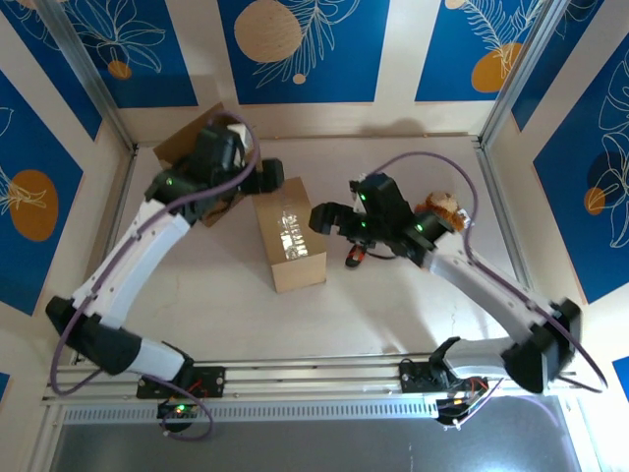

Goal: Unpack the express box

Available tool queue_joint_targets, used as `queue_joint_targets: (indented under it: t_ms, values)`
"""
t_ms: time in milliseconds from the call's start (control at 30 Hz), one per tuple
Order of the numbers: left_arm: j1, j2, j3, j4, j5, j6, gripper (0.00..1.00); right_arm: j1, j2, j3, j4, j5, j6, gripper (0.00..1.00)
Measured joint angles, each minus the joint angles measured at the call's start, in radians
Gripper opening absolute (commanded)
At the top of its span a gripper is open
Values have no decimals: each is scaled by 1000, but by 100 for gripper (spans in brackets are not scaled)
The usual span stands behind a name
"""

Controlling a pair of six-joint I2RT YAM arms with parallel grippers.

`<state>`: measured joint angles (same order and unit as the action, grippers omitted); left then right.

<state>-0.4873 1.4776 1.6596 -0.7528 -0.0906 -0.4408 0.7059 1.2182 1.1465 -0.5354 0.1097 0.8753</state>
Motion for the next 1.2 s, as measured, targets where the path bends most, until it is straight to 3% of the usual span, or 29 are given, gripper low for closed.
queue_joint_targets:
  t_ms: [167, 300, 467, 633, 767, 1200]
  values:
    - [98, 301, 236, -18, 157, 110, 100, 99, -167, -219, 35, -10, 230, 99]
    - [108, 516, 365, -46, 254, 201, 100, 156, -173, -321, 92, -9, 390, 99]
    - [106, 646, 473, -106, 267, 292, 99, 172, -125, -309, 210, -16, 499, 99]
    - [106, 652, 480, -119, 272, 332, 99, 161, 16, -246, 304, -54, 546, 99]
    - [106, 624, 391, -95, 279, 339, 99, 142, 111, -171, 323, -66, 538, 99]
    - [117, 394, 11, 93, 274, 289, 98, 39, 172, -100, 272, -118, 438, 99]
